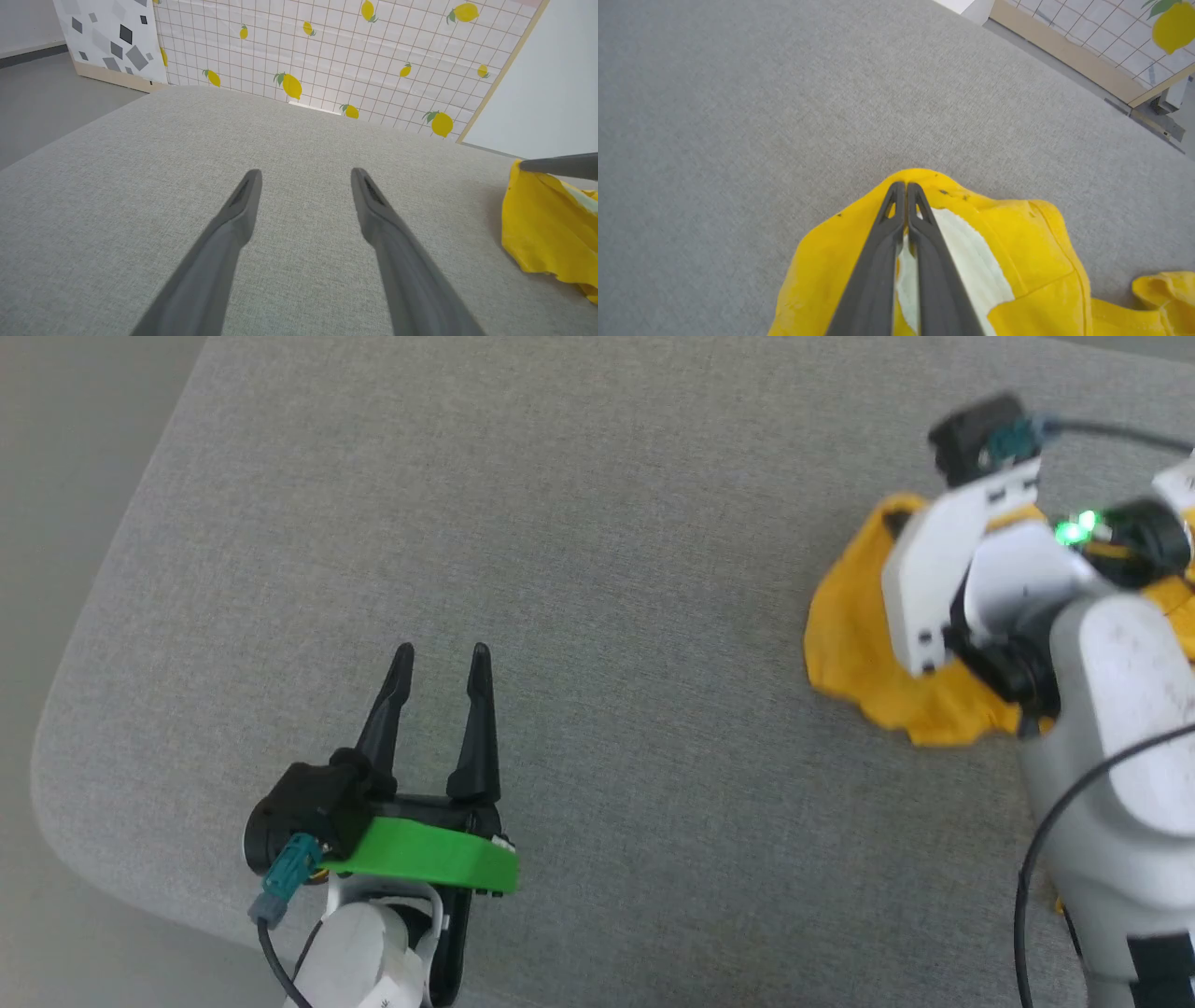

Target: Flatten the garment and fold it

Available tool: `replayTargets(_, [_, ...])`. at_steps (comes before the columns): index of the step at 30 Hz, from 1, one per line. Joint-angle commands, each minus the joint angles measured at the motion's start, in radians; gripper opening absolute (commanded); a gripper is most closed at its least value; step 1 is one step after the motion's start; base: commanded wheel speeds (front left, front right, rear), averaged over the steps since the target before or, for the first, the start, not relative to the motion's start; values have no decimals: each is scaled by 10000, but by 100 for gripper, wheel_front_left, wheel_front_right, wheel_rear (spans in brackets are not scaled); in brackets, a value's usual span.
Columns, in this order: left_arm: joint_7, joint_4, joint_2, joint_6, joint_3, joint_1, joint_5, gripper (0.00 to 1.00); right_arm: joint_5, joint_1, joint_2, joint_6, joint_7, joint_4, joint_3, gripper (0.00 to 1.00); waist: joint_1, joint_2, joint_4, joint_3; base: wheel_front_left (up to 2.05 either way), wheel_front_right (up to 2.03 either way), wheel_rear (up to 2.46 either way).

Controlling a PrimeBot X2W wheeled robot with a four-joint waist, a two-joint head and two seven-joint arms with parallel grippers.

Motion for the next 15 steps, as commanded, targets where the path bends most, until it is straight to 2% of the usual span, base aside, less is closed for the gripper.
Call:
replayTargets(1, [-38,9,-32,30,-44,-212,-151,100,-97,-431,148,-13,-253,199,-2,0,0,0,96,99,0,0,0])
replayTargets(6, [-38,80,-32,61,-156,-319,-240,100,-516,-1150,508,-13,-1002,1278,-2,0,0,0,237,222,0,0,0])
replayTargets(7, [-38,93,-32,76,-188,-330,-266,100,-632,-1224,552,-13,-1166,1557,12,5,0,0,263,236,0,0,0])
replayTargets(8, [-38,104,-32,95,-221,-336,-293,100,-748,-1272,580,-13,-1317,1830,8,47,0,0,280,241,0,0,0])
replayTargets(9, [-38,115,-32,111,-245,-338,-311,100,-841,-1298,591,-13,-1418,2045,-25,100,0,0,284,237,0,0,0])
replayTargets(12, [-38,188,-32,159,-331,-332,-340,100,-1004,-1413,561,-13,-1949,2574,83,100,0,0,215,125,0,0,0])
replayTargets(15, [-38,214,-32,165,-319,-312,-279,100,-580,-1422,554,-13,-2317,2363,155,100,0,0,54,-85,0,0,0])
